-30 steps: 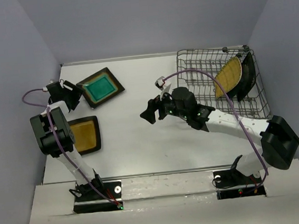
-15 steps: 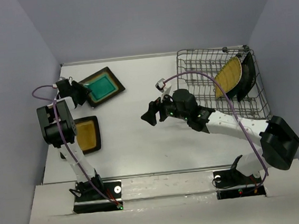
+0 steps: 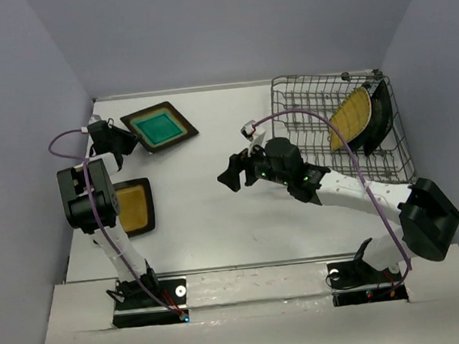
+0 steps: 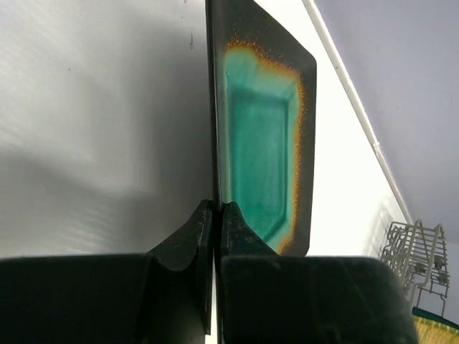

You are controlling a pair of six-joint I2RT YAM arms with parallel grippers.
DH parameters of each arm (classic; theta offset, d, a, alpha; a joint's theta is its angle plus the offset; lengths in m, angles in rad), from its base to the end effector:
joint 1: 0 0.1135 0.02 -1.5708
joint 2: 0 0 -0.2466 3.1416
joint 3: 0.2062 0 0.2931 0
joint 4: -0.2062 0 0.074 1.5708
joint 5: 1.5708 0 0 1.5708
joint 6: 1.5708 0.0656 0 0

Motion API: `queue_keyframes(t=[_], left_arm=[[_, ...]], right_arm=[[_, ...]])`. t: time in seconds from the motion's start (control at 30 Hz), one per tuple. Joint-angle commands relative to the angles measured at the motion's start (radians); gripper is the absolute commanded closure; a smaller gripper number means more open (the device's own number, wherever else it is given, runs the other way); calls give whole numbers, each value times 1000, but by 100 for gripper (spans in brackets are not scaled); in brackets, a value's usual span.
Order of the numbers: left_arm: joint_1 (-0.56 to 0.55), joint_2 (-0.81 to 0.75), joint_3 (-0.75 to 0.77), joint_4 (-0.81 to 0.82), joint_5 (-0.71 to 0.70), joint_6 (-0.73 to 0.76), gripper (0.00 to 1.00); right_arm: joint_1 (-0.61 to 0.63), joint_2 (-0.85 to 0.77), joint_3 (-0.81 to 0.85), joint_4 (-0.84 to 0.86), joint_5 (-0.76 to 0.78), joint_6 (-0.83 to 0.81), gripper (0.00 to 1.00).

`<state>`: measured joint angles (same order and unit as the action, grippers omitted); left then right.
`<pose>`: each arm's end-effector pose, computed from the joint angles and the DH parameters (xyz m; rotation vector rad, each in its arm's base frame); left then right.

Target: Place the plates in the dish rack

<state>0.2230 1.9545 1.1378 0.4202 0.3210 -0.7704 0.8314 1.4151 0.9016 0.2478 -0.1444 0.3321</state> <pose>0.4709 0.0856 0.1215 -0.7620 1.8570 -0.6700 0.2593 0.2983 0.2320 -0.5826 1.8515 0.9310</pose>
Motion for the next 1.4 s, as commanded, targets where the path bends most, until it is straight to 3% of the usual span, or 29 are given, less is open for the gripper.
queue_keyframes(t=[0.0, 0.27, 0.47, 0.67, 1.0, 1.37], left_arm=[[-14, -132, -39, 35, -1, 23, 94], [-34, -304, -141, 257, 113, -107, 94], [-47, -405, -187, 305, 168, -155, 94], [-76, -560, -237, 328, 234, -210, 94], [-194, -824, -406, 327, 378, -233, 94], [-378, -913, -404, 348, 432, -222, 94]], right_arm=[[2, -30, -3, 48, 81, 60, 16], [2, -39, -30, 38, 198, 203, 16], [2, -19, -27, 36, 189, 254, 14], [-23, -53, 26, -27, 190, 234, 6], [-262, -134, 143, -193, -36, 124, 1], [-327, -163, 151, -275, -141, 64, 0]])
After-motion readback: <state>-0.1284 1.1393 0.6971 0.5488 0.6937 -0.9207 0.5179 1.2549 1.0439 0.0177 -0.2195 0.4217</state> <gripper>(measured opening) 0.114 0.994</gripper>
